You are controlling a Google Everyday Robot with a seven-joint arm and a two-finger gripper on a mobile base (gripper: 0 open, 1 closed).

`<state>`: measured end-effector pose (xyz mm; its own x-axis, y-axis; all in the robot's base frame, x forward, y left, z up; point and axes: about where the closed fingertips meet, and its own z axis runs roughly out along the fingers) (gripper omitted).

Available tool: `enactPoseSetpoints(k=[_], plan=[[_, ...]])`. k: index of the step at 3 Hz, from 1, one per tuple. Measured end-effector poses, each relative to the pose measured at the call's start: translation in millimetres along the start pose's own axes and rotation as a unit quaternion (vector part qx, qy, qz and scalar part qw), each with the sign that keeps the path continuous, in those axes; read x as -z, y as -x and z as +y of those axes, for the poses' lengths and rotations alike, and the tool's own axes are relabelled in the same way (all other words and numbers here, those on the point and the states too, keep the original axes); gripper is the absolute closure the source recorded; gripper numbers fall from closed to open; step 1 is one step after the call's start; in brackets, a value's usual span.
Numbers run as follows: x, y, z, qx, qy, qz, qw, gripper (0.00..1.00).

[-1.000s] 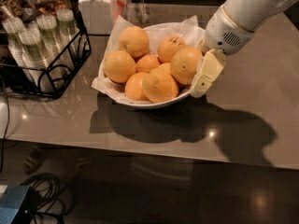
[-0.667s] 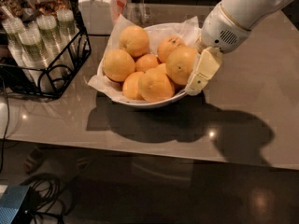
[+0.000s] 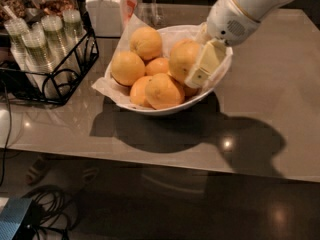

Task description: Pick orange from white bowl

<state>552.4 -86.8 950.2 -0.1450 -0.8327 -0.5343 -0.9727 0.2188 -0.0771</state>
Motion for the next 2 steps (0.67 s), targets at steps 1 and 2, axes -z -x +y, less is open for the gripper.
enactPoseSetpoints(k=[1,2], plan=[[3,16,-10,-0.004,-0.002,-0.029,0.9996,1.00],[17,24,-12,-0.006,-0.014,-0.044,0.9989,1.00]])
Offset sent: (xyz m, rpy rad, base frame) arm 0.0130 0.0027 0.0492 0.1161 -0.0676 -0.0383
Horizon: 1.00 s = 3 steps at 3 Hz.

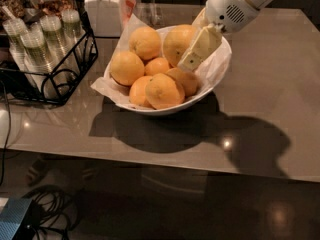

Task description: Pick orange from white bowl

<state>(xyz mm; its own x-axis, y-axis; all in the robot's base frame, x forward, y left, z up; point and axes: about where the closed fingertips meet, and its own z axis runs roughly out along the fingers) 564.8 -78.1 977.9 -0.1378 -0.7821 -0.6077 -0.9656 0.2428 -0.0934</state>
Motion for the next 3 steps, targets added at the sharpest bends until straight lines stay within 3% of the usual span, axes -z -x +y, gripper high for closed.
enactPoseSetpoints(k=[1,2,3], plan=[[27,-2,17,-0.004,-0.021,-0.024,0.9995,1.00],[68,-9,59,-0.016,-0.072,-0.052,0.9959,1.00],[93,-51,94,-0.062,-0.108,-0.069,0.9898,1.00]])
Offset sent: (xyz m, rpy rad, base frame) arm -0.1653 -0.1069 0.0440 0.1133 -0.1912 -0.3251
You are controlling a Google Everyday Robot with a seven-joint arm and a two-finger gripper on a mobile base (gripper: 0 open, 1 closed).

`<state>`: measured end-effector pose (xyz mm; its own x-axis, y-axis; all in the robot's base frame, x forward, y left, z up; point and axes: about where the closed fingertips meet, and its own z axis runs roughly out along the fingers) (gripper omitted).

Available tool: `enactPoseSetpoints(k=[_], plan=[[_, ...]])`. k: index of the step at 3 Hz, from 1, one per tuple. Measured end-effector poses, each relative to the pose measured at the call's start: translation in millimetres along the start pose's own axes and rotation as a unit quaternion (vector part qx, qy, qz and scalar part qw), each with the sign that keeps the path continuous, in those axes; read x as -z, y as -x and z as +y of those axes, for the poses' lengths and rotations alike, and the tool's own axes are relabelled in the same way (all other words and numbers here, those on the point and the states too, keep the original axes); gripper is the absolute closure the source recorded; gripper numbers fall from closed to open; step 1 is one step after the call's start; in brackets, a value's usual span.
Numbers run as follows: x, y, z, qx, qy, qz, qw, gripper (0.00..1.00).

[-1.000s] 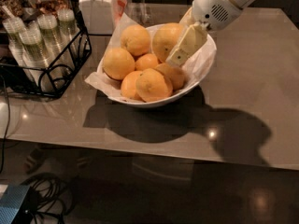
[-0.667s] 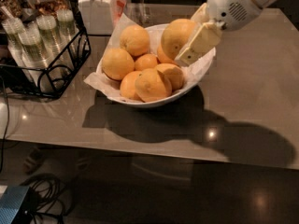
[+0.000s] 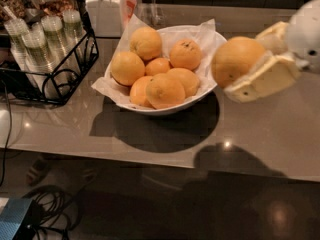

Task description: Pick orange from white bowl

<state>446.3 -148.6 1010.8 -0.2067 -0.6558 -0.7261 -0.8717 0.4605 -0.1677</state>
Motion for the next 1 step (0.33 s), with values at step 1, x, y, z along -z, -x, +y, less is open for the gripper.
enactPoseSetpoints(k=[1], plan=[[9.1,-12.6,2.6,-0.015,-0.007,0.002,0.9999,1.00]])
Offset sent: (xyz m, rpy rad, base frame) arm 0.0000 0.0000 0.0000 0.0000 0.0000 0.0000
